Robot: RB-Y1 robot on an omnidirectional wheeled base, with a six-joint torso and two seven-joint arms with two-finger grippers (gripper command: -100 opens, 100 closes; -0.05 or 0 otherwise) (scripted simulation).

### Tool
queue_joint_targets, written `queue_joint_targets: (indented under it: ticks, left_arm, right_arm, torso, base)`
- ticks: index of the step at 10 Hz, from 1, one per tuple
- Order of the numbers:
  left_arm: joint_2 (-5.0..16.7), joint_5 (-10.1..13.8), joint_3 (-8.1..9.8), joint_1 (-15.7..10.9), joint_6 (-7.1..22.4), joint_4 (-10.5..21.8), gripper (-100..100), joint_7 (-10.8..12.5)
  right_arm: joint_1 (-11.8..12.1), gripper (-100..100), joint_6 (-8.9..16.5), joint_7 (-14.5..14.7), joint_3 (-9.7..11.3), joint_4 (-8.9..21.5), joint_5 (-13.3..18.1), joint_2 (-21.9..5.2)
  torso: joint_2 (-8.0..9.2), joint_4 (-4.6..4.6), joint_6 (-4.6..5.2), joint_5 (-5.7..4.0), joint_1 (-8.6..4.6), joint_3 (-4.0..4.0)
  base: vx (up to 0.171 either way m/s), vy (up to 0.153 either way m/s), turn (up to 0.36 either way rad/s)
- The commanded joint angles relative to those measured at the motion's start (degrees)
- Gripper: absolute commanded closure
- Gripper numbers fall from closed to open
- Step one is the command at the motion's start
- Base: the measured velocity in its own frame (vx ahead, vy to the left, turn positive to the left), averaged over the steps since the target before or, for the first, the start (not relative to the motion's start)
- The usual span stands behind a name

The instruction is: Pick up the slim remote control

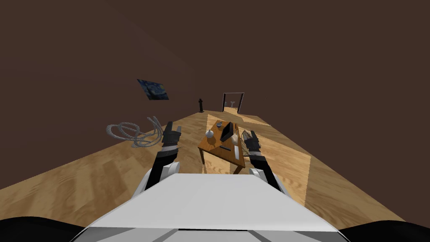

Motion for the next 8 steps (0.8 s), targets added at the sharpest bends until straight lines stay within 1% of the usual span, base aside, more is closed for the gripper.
queue_joint_targets:
  ticks: [1, 2, 3, 4, 5, 6, 7, 8]
  left_arm:
    - [0.00, 0.00, 0.00, 0.00, 0.00, 0.00, 0, 0.00]
    - [0.00, 0.00, 0.00, 0.00, 0.00, 0.00, 0, 0.00]
    - [0.00, 0.00, 0.00, 0.00, 0.00, 0.00, 0, 0.00]
    - [0.00, 0.00, 0.00, 0.00, 0.00, 0.00, 0, 0.00]
    - [0.00, 0.00, 0.00, 0.00, 0.00, 0.00, 0, 0.00]
    - [0.00, 0.00, 0.00, 0.00, 0.00, 0.00, 0, 0.00]
    - [0.00, 0.00, 0.00, 0.00, 0.00, 0.00, 0, 0.00]
    - [0.00, 0.00, 0.01, 0.01, 0.00, 0.00, 0, 0.00]
  right_arm:
    - [-1.31, -100, 2.86, -2.86, -0.51, 2.86, -1.51, -2.86]
    - [-1.31, -100, 2.92, -3.11, -0.51, 3.01, -1.51, -3.07]
    - [-2.25, -100, 4.96, -5.06, -0.66, 5.06, -2.52, -4.85]
    - [-3.28, -100, 6.46, -6.72, -0.80, 7.09, -3.67, -6.68]
    - [-3.28, -100, 7.15, -7.19, -0.80, 7.31, -3.67, -6.68]
    - [-4.40, -100, 9.11, -9.19, -0.93, 9.75, -4.95, -8.56]
    - [-4.40, -100, 9.46, -9.49, -0.93, 9.75, -4.95, -8.56]
    - [-5.60, -100, 11.89, -11.73, -1.03, 12.03, -6.35, -10.49]
  torso:
    - [0.00, 0.00, 0.00, 0.00, 0.00, 0.00]
    - [0.01, 0.00, 0.00, 0.01, 0.03, 0.00]
    - [0.01, 0.00, 0.01, 0.00, -0.01, 0.00]
    - [-0.01, 0.00, 0.00, -0.01, -0.05, -0.01]
    - [0.00, 0.00, -0.01, -0.01, -0.03, 0.00]
    - [-0.02, 0.00, 0.02, -0.01, -0.06, -0.01]
    - [-0.05, -0.01, 0.00, -0.02, -0.09, -0.03]
    - [-0.04, -0.01, 0.02, -0.02, -0.09, -0.02]
  base:
    - [-0.026, 0.049, 0.093]
    - [-0.022, 0.029, 0.022]
    - [-0.019, 0.022, 0.053]
    - [-0.024, 0.032, 0.121]
    - [-0.014, 0.018, 0.041]
    - [-0.010, 0.015, 0.071]
    - [-0.007, 0.010, 0.044]
    - [-0.011, 0.017, 0.091]
